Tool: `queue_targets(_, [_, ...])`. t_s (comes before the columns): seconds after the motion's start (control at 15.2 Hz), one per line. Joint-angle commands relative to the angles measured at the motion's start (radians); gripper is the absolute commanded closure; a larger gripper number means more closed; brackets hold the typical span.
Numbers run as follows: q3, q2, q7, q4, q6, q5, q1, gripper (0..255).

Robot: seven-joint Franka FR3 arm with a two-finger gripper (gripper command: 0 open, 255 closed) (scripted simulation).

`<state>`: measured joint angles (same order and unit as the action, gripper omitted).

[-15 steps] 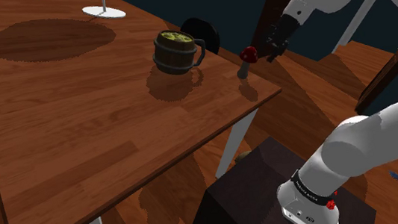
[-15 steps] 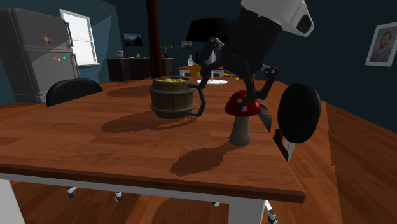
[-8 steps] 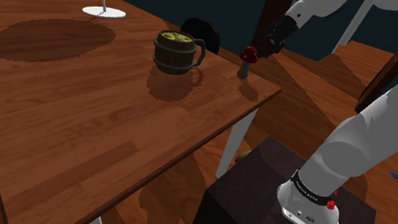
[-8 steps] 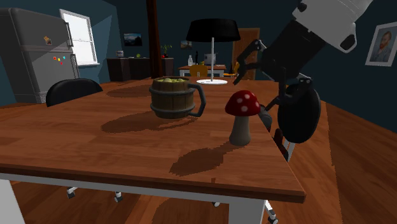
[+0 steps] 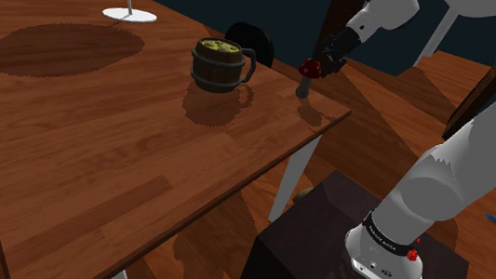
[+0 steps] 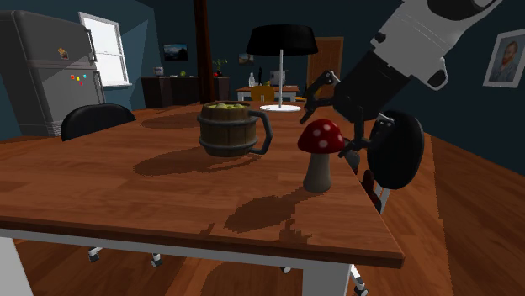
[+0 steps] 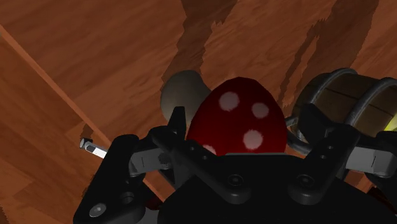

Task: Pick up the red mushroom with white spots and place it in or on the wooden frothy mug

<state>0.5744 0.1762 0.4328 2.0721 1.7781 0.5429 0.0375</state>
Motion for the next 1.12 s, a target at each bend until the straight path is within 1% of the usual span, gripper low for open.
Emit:
queue_targets(0.0, [-0.003, 0.004, 0.001, 0.012, 0.011, 0.0, -0.001, 0])
queue_targets(0.4, [-0.003, 0.004, 0.001, 0.012, 0.011, 0.0, -0.001, 0])
queue_targets(0.46, [-0.003, 0.004, 0.001, 0.012, 0.011, 0.0, -0.001, 255])
queue_targets(1.06, [-0.003, 0.004, 0.001, 0.012, 0.011, 0.0, -0.001, 255])
